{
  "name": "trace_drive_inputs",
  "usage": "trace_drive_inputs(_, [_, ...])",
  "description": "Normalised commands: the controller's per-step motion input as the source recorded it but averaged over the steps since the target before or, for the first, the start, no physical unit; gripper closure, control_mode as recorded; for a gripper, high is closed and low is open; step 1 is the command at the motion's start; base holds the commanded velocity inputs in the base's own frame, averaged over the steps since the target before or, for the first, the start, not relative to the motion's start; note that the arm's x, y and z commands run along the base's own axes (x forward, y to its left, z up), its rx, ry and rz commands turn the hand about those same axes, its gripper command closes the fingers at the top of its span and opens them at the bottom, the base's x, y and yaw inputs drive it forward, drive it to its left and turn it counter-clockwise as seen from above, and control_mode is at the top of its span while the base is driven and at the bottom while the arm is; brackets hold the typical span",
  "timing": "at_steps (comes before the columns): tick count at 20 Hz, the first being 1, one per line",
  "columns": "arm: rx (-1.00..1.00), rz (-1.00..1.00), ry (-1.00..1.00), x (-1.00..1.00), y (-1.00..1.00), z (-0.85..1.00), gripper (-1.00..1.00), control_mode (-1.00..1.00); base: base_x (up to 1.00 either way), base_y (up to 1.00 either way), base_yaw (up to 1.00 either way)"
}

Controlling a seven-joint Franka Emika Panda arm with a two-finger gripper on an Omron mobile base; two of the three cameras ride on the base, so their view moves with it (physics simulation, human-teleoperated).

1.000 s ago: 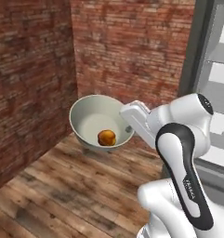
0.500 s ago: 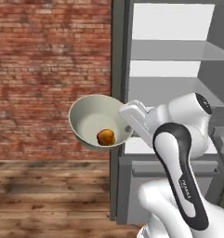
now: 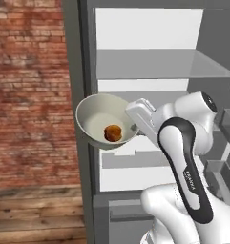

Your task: Move the mug from next to the sink to the open cabinet. Then, move the bowl with the peach to the fridge to clear the area for faucet cleaning.

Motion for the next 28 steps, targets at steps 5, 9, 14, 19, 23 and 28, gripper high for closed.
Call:
trace_drive_inputs(5, [0.0,0.0,0.0,0.0,0.0,0.0,1.0,1.0,-0.01,-0.35,-0.31])
trace_drive_inputs(9, [0.0,0.0,0.0,0.0,0.0,0.0,1.0,1.0,-0.07,0.09,-0.55])
trace_drive_inputs(14, [0.0,0.0,0.0,0.0,0.0,0.0,1.0,1.0,0.0,0.73,-0.5])
trace_drive_inputs(19, [0.0,0.0,0.0,0.0,0.0,0.0,1.0,1.0,0.0,0.73,-0.22])
trace_drive_inputs(23, [0.0,-0.08,-0.01,0.07,0.07,0.11,1.0,-1.0,0.3,0.04,-0.19])
trace_drive_inputs(28, [0.0,-0.45,-0.1,0.38,0.58,0.6,1.0,-1.0,0.0,0.0,0.0])
